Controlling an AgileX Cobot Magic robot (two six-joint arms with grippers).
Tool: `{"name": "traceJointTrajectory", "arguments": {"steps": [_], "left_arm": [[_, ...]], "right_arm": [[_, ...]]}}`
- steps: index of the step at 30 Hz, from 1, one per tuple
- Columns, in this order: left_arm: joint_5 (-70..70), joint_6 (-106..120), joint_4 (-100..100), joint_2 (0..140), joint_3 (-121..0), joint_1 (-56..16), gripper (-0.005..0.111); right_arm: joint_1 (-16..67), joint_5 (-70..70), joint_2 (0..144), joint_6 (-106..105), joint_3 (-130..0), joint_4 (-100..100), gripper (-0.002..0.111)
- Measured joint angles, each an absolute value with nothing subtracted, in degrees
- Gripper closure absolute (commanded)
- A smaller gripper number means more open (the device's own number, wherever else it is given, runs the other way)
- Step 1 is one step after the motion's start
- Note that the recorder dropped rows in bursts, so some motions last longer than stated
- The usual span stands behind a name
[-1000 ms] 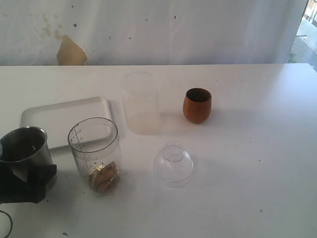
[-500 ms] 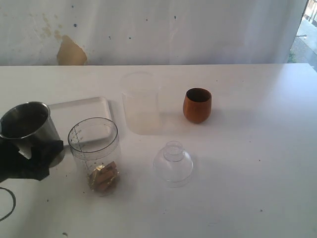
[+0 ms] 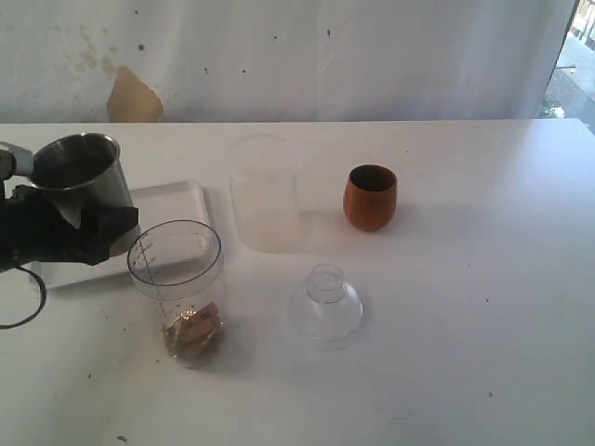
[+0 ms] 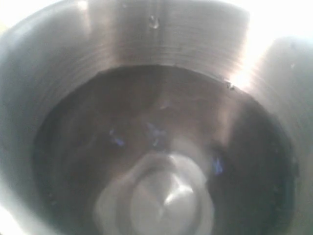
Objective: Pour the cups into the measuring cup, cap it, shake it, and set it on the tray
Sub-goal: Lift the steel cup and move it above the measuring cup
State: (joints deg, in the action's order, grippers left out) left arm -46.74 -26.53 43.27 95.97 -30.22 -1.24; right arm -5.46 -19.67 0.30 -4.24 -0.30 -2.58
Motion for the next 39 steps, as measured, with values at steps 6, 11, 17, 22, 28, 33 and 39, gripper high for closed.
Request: {"name": "traceJointTrajectory", "arguments": {"steps": [6, 11, 17, 22, 28, 33, 39], "left_arm": [[-43.8, -37.8, 54.9, 96.0, -39.0, -1.2, 0.107], [-43.7, -41.7, 60.0, 96.0, -41.9, -1.9, 0.107], [-43.3, -42.1, 62.9, 96.0, -44.4, -6.0, 0.107], [-42.0, -42.2, 63.6, 96.0, -46.3, -7.6, 0.107], [-42.0, -41.3, 65.2, 96.0, -46.8, -7.9, 0.107], [-42.0, -39.2, 68.0, 96.0, -46.8, -8.0, 0.107], [-42.1, -38.6, 68.5, 96.0, -46.8, -8.0, 0.107]], "right_arm": [[-5.5, -19.7, 0.3, -4.1, -0.3, -2.6, 0.108], [-5.5, -19.7, 0.3, -4.1, -0.3, -2.6, 0.108], [-5.5, -19.7, 0.3, -4.1, -0.3, -2.6, 0.108], [-5.5, -19.7, 0.3, -4.1, -0.3, -2.6, 0.108], [-5.5, -19.7, 0.3, -4.1, -0.3, -2.6, 0.108], [-5.5, -19.7, 0.3, -4.1, -0.3, -2.6, 0.108], [-5.5, -19.7, 0.3, -4.1, -0.3, -2.6, 0.108]]}}
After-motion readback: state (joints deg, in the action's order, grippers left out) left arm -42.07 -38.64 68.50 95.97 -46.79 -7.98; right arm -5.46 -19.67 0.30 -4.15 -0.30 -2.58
